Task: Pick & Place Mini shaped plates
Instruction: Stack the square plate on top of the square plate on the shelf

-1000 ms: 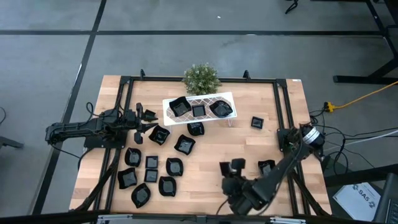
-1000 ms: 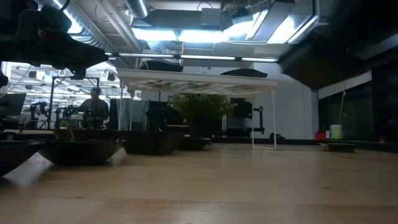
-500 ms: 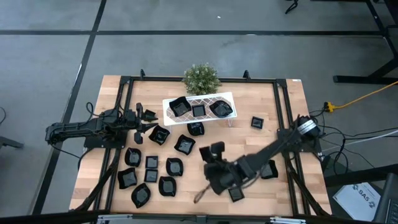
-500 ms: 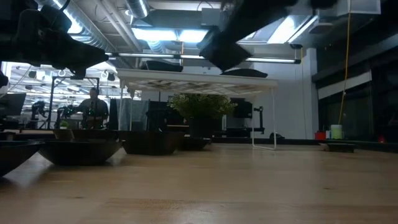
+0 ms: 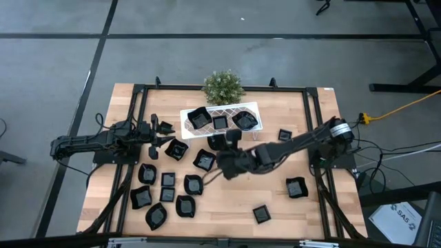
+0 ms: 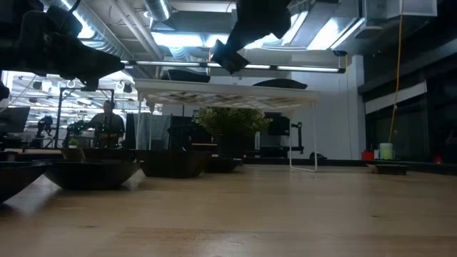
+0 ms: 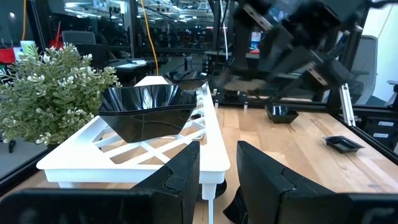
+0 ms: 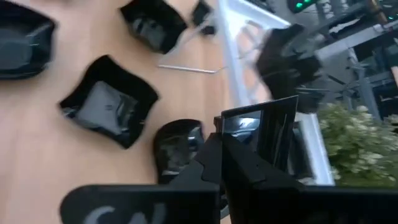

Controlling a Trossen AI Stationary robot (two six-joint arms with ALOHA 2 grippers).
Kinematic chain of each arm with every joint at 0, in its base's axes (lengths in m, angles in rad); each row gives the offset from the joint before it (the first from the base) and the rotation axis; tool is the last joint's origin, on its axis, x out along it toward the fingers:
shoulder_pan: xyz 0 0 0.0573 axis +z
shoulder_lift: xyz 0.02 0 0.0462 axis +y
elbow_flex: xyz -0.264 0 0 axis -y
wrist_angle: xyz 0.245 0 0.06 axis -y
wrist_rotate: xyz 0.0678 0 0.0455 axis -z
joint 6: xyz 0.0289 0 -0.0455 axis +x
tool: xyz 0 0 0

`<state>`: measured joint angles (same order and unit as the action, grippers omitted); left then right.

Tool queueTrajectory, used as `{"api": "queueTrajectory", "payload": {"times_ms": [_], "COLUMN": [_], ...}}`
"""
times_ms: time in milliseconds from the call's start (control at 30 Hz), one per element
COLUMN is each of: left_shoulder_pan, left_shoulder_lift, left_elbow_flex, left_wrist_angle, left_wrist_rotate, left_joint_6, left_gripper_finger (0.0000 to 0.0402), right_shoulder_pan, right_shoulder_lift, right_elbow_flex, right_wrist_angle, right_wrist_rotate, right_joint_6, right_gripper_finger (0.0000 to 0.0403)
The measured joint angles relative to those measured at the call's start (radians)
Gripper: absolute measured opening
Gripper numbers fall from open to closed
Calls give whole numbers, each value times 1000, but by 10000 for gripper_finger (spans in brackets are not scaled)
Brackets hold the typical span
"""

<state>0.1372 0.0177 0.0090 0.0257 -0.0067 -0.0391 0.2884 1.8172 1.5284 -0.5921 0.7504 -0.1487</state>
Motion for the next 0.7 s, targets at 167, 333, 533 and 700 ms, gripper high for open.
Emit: {"api": "queueTrajectory", "payload": {"times_ms": [167,333,533,700], "left_shoulder_pan": [0,0,0,0], "left_shoulder_lift": [0,0,0,0], "left_elbow_flex": [0,0,0,0], "left_wrist_angle": [0,0,0,0], "left_wrist_rotate": [0,0,0,0], "left_joint_6": [0,0,0,0], "left_gripper_finger": [100,100,100,100], "right_shoulder_pan": [-70,-139,-204,-228], "right_shoulder_lift": [-13,-14,-14,-13], "right_elbow_flex": [0,0,0,0], "right_wrist_angle": [67,104,93,48], "right_wrist_rotate": [-1,-2,-14,-109], "right_joint_6": [-34,-98,-145,-150], "right_gripper_finger": [3,3,3,5]}}
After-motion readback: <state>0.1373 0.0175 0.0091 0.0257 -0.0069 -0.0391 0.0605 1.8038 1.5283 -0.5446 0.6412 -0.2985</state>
